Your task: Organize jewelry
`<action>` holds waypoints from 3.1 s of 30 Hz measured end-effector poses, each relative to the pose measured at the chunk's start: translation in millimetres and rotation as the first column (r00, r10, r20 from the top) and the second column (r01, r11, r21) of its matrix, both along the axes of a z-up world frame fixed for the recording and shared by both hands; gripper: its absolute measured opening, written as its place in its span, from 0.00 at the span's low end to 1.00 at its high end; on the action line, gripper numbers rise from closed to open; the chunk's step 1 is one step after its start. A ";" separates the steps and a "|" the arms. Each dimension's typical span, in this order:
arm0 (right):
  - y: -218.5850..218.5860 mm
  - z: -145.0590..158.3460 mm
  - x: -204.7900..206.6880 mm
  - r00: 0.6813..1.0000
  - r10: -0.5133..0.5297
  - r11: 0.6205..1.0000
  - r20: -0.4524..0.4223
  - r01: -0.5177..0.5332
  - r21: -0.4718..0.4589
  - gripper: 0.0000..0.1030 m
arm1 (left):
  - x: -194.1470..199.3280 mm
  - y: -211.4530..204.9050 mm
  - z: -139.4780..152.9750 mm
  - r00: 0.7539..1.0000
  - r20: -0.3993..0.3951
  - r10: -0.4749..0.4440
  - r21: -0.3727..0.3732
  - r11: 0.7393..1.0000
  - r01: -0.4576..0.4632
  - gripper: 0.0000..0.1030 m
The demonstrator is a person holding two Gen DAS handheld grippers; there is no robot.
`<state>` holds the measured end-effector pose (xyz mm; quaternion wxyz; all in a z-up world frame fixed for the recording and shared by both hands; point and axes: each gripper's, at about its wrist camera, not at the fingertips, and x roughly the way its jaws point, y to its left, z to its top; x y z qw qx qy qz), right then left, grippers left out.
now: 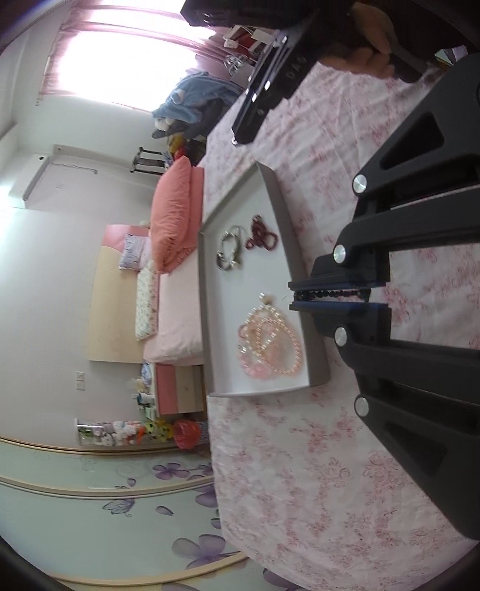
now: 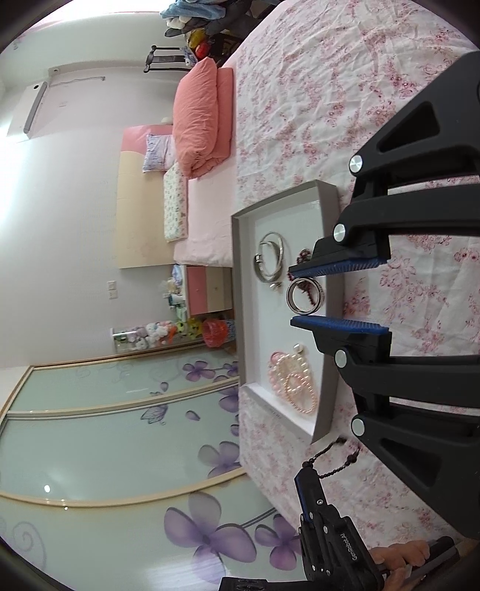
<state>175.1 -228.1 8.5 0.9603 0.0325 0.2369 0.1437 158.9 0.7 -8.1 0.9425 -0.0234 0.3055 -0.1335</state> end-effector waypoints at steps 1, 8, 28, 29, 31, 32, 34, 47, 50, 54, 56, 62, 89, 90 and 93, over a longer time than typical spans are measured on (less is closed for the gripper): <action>0.9 2.2 -1.8 1.000 0.003 1.000 0.010 -0.003 0.004 0.22 | -1.0 -0.8 3.0 1.000 0.006 -0.001 -0.006 1.000 0.001 0.06; 5.3 16.4 -12.6 0.997 0.018 1.000 0.077 -0.020 0.022 0.22 | -13.4 -11.3 30.3 0.997 0.072 -0.014 -0.040 0.999 0.016 0.06; 15.2 51.3 -0.3 0.972 0.002 0.999 0.237 -0.010 0.034 0.22 | 6.0 -34.1 72.5 0.982 0.184 0.047 -0.065 0.997 -0.036 0.06; 15.1 51.8 2.1 0.971 0.000 0.999 0.239 -0.009 0.034 0.22 | 8.7 -33.2 73.6 0.981 0.186 0.052 -0.067 0.997 -0.040 0.06; 15.1 53.2 8.4 0.970 -0.004 1.000 0.245 -0.004 0.031 0.22 | 15.3 -33.0 75.6 0.980 0.191 0.062 -0.066 0.997 -0.050 0.06; 15.1 53.6 10.6 0.969 -0.005 1.000 0.246 -0.002 0.030 0.22 | 18.6 -33.0 75.7 0.979 0.192 0.064 -0.064 0.997 -0.053 0.06; 16.6 54.3 18.2 0.968 -0.008 1.000 0.250 0.001 0.026 0.22 | 24.6 -33.0 75.9 0.979 0.192 0.069 -0.061 0.996 -0.058 0.06; 13.8 24.7 81.4 0.990 -0.028 0.998 0.141 0.020 0.056 0.22 | 84.2 -29.1 50.2 0.986 0.143 0.090 -0.042 0.996 -0.085 0.06; 16.0 12.5 95.8 0.995 -0.025 0.998 0.093 0.019 0.057 0.22 | 100.5 -27.9 38.6 0.989 0.115 0.090 -0.042 0.995 -0.086 0.06; 16.7 -2.0 109.0 0.999 -0.027 0.998 0.041 0.025 0.055 0.22 | 114.7 -28.2 23.9 0.993 0.082 0.086 -0.035 0.996 -0.083 0.06; 16.8 -7.2 113.8 0.999 -0.028 0.998 0.017 0.027 0.059 0.22 | 121.4 -28.4 17.3 0.994 0.067 0.083 -0.031 0.996 -0.081 0.06; 22.6 -18.6 127.7 0.999 -0.027 0.997 -0.045 0.030 0.066 0.22 | 139.0 -30.8 0.2 0.997 0.015 0.079 -0.031 0.996 -0.078 0.06; 5.3 -2.3 87.2 0.997 -0.048 0.994 -0.061 0.053 0.097 0.50 | 100.1 17.1 0.2 0.980 -0.039 0.195 -0.076 0.977 -0.198 0.43; 5.8 -1.6 83.6 0.997 -0.048 0.994 -0.057 0.054 0.092 0.55 | 94.3 19.2 0.7 0.978 -0.033 0.205 -0.067 0.976 -0.207 0.46; 8.9 1.8 68.0 0.998 -0.046 0.996 -0.041 0.049 0.072 0.62 | 78.1 24.0 0.7 0.975 -0.020 0.222 -0.047 0.974 -0.223 0.51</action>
